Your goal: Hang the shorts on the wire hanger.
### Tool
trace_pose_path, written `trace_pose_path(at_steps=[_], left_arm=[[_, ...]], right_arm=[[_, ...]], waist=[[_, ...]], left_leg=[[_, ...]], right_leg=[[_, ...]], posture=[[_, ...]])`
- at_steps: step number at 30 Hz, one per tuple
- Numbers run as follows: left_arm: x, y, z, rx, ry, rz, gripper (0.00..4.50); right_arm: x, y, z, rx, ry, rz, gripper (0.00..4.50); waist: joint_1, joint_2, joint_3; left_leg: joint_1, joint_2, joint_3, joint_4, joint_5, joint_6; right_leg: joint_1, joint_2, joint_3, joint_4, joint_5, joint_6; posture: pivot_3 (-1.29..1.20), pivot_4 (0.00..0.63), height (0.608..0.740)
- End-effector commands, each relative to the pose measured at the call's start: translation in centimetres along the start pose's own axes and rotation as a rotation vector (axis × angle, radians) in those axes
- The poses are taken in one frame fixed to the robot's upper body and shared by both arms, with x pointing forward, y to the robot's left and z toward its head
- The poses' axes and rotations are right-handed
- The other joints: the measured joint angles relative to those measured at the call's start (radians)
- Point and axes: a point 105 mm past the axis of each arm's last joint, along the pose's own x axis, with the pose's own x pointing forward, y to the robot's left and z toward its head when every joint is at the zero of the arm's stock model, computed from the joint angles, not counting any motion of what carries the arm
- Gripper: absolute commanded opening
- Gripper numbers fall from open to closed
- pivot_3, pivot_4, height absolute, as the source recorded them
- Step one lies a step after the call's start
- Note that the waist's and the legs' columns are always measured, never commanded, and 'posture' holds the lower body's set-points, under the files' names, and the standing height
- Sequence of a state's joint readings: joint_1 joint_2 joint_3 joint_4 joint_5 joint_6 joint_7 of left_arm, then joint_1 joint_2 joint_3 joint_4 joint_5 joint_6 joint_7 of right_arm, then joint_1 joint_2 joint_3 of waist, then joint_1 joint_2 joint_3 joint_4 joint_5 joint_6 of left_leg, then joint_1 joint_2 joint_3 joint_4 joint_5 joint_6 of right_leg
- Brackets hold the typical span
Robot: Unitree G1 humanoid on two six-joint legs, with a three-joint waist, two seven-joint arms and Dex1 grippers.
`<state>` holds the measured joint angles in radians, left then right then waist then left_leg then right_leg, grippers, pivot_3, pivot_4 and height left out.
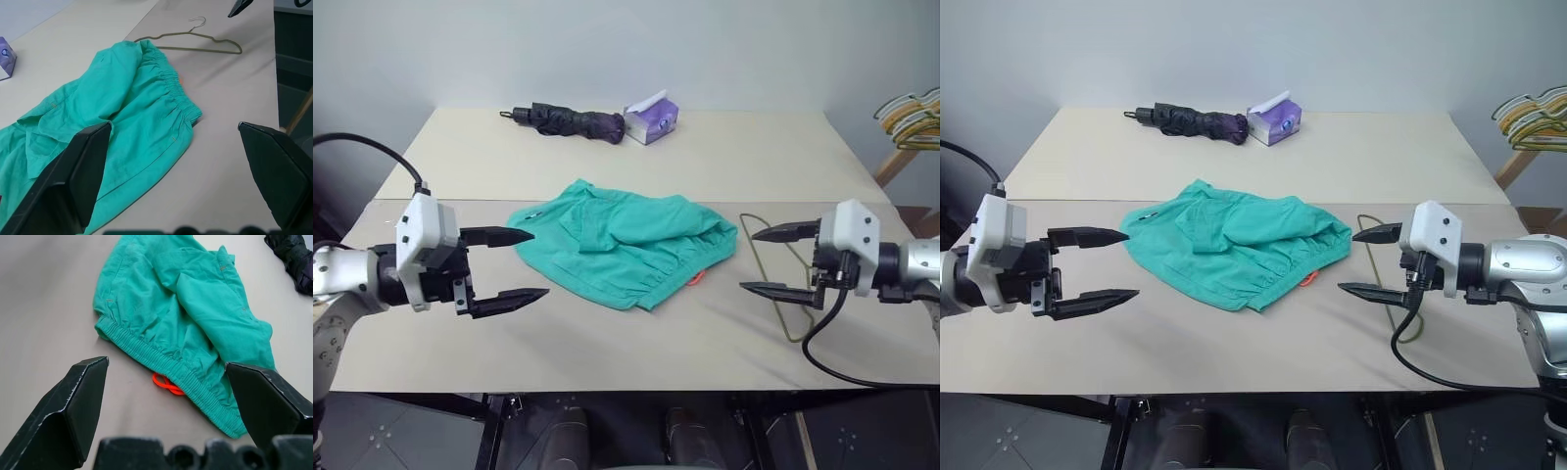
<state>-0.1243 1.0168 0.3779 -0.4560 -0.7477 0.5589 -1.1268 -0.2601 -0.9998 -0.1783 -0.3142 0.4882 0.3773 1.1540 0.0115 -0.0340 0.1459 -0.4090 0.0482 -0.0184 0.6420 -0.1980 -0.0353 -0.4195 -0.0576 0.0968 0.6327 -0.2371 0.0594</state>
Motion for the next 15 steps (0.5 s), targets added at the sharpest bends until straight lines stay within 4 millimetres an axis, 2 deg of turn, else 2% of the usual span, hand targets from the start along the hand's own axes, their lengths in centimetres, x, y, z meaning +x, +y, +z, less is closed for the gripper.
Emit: trace_pose_path(at_steps=[1, 5, 10, 15], left_arm=[[0.0, 0.2, 1.0, 0.044, -0.024, 0.009, 4.5], [0.0, 0.3, 1.0, 0.044, -0.026, 0.011, 4.5], [-0.1, 0.2, 0.7, 0.034, -0.02, 0.005, 4.5], [0.0, 0.2, 0.7, 0.031, -0.018, 0.006, 4.5]], right_arm=[[0.3, 0.2, 1.5, -0.027, -0.035, -0.012, 4.47], [2.4, 1.0, 1.3, -0.031, 0.005, 0.014, 4.47], [5.4, 2.1, 0.2, -0.066, 0.091, 0.057, 4.47], [10.1, 2.4, 0.9, -0.065, 0.104, 0.057, 4.47]], waist=[[0.0, 0.0, 0.0], [-0.002, 0.0, 0.0], [-0.003, 0.0, 0.001], [-0.01, 0.0, 0.007]], left_leg=[[0.0, 0.0, 0.0, 0.0, 0.0, 0.0], [0.0, 0.0, 0.0, 0.0, 0.0, 0.0], [0.0, 0.0, 0.0, 0.0, 0.0, 0.0], [0.0, 0.0, 0.0, 0.0, 0.0, 0.0]], right_leg=[[0.0, 0.0, 0.0, 0.0, 0.0, 0.0], [0.0, 0.0, 0.0, 0.0, 0.0, 0.0], [-0.001, 0.0, 0.0, 0.0, -0.003, -0.006], [-0.002, 0.0, 0.0, 0.001, -0.003, -0.006]], posture=[[0.1, 0.146, 0.74], [0.09, 0.147, 0.74], [0.08, 0.16, 0.74], [0.08, 0.171, 0.74]])
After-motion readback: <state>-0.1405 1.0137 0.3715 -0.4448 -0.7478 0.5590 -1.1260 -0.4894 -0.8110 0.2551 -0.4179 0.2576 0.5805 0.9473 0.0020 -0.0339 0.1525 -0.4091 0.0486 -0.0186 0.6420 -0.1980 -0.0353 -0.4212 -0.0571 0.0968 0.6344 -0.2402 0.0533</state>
